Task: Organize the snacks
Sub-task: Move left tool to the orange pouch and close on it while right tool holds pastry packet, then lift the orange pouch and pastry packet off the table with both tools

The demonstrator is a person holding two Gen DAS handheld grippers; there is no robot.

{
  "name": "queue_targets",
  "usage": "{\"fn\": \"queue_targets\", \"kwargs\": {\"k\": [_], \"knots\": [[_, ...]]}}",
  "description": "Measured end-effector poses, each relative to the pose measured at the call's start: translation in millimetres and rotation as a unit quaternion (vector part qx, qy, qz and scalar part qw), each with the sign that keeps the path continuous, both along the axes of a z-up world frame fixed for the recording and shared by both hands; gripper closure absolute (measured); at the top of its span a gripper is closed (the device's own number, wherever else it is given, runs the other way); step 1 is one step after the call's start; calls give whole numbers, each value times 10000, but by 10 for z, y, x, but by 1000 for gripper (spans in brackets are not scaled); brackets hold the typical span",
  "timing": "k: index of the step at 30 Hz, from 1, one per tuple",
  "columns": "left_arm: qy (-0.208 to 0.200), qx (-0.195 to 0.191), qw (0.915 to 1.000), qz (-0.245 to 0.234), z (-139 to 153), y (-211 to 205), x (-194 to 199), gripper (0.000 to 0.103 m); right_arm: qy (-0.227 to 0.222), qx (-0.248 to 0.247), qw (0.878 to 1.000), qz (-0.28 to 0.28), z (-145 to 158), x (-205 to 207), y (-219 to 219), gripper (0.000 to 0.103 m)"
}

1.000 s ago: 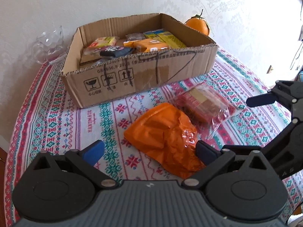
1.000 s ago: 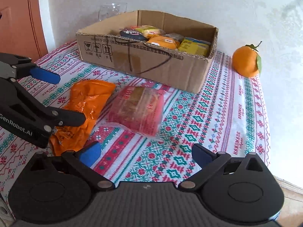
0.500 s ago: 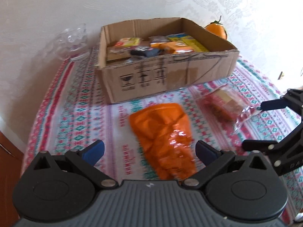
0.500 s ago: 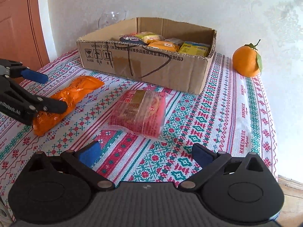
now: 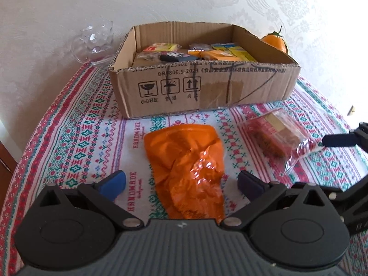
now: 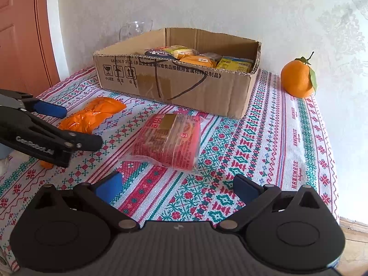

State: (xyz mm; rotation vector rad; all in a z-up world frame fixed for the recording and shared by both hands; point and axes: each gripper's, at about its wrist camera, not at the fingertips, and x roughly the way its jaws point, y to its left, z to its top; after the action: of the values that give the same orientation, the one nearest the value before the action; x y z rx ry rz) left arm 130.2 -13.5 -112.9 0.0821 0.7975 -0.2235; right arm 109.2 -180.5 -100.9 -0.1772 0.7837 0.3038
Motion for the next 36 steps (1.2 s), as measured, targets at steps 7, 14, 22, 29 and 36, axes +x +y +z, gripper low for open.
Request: {"fn": "queue_targets", "kwargs": {"k": [7, 14, 22, 29, 36], "knots": [[-58, -31, 9998, 172, -13, -95, -39, 1, -146, 51, 9999, 56, -19, -28, -15, 0], [-107, -69, 9999, -56, 15, -188, -81, 20, -183, 70, 9998, 66, -29, -15, -14, 0], [-144, -94, 9998, -41, 65, -62, -69, 41, -162, 62, 9998, 25, -30, 51, 44, 0], [-96, -111, 9996, 238, 75, 120, -25, 41, -160, 70, 9998, 74, -48, 203, 186, 0], [-123, -76, 9996, 255, 69, 137, -27, 42, -125, 57, 9999, 60, -55, 399, 336, 0]]}}
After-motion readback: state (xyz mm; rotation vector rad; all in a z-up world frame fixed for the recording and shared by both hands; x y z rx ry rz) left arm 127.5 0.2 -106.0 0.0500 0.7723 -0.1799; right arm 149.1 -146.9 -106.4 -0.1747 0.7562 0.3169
